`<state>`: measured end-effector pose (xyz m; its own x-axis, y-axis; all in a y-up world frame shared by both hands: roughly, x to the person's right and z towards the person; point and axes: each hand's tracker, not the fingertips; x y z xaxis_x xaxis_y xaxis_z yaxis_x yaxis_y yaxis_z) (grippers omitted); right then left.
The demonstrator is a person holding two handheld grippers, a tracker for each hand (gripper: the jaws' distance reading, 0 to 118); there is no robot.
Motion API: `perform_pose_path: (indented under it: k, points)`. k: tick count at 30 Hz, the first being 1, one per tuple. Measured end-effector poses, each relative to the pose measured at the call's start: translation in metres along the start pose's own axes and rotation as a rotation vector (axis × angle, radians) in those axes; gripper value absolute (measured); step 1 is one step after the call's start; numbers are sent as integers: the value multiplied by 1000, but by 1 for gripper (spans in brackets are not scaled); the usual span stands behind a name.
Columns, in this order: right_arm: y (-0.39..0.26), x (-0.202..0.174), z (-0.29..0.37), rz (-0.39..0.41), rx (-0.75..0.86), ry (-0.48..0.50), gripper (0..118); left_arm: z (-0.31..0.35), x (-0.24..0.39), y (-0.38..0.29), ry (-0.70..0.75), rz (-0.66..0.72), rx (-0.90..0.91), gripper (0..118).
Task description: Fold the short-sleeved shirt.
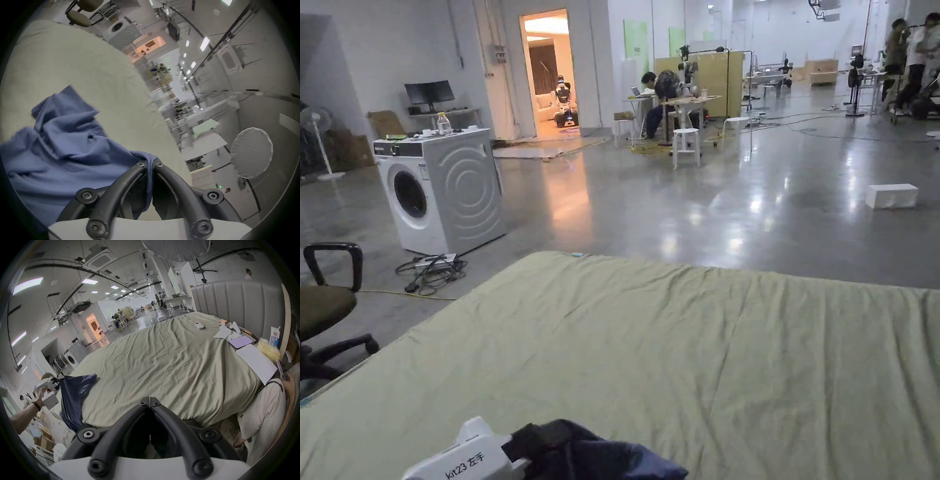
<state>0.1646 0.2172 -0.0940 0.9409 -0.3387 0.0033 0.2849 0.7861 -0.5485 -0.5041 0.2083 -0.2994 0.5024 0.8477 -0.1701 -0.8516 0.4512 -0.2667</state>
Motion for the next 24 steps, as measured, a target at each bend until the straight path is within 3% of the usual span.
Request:
perform_pose_path:
  k: [4,9,10,15,20,24]
  points:
    - [-1,6,11,15,20,-17,0,-41,63,-6,-92,-114,-57,4]
    - [-4,22,32,30,53,-62,0,-129,156,-79,-133,-373,-238,4]
    - [-6,27,36,21,58,-77,0,-146,169,-100,-156,-268,-200,4]
    - [-17,52,44,-34,52,-158,0,-202,228,-252,-275,-457,-466,4]
    - [-21,65,49,-61,39,-212,0,-207,244,-413,-423,-464,-790,4]
    - [-22,68,51,-53,29,-236,0,-183,236,-503,-447,-527,-977,4]
